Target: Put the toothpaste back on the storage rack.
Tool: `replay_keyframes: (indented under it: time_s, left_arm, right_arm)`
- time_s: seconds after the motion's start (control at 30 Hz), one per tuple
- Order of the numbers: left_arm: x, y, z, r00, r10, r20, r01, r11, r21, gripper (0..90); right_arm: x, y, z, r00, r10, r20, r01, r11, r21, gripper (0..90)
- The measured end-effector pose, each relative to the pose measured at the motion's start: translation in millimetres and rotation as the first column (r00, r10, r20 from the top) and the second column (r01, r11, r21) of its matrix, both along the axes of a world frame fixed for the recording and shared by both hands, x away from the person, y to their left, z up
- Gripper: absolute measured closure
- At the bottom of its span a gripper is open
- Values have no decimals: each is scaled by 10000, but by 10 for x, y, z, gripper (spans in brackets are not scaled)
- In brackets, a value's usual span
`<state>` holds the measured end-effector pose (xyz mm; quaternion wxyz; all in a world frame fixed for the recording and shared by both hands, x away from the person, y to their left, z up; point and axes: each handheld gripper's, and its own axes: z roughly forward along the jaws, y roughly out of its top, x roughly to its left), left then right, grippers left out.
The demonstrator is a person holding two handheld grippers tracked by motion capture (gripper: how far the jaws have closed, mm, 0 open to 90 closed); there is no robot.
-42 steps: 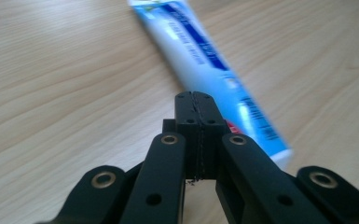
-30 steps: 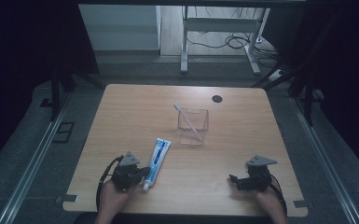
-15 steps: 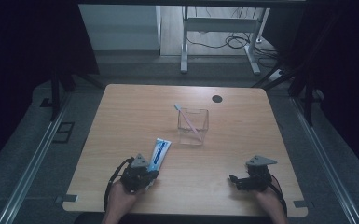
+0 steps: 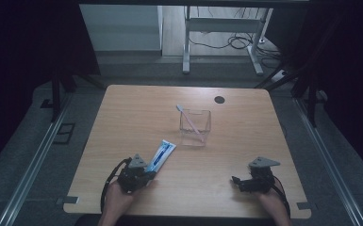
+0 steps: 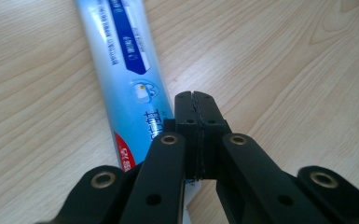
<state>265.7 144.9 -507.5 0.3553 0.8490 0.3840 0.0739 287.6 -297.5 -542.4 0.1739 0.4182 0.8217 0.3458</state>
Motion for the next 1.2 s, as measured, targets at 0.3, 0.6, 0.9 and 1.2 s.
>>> replay_keyframes:
  time_s: [0.3, 0.6, 0.9, 1.2]
  left_arm:
    - [63, 134, 18, 10000, 16, 70, -19, 9993, 363, 893]
    - [116, 186, 31, 9999, -84, -61, 86, 9993, 364, 892]
    - [175, 218, 141, 9999, -152, -32, 154, 9988, 471, 856]
    - [253, 195, 211, 9985, -267, -473, 330, 9899, 1378, 820]
  right_arm:
    - [0, -1, 1, 10000, 6, -4, -6, 10000, -11, 48]
    - [0, 0, 0, 10000, 2, -3, -2, 10000, -6, 48]
    - [0, -1, 0, 10000, 7, -4, -7, 10000, -7, 48]
    - [0, 0, 0, 10000, 5, -2, -5, 10000, -6, 48]
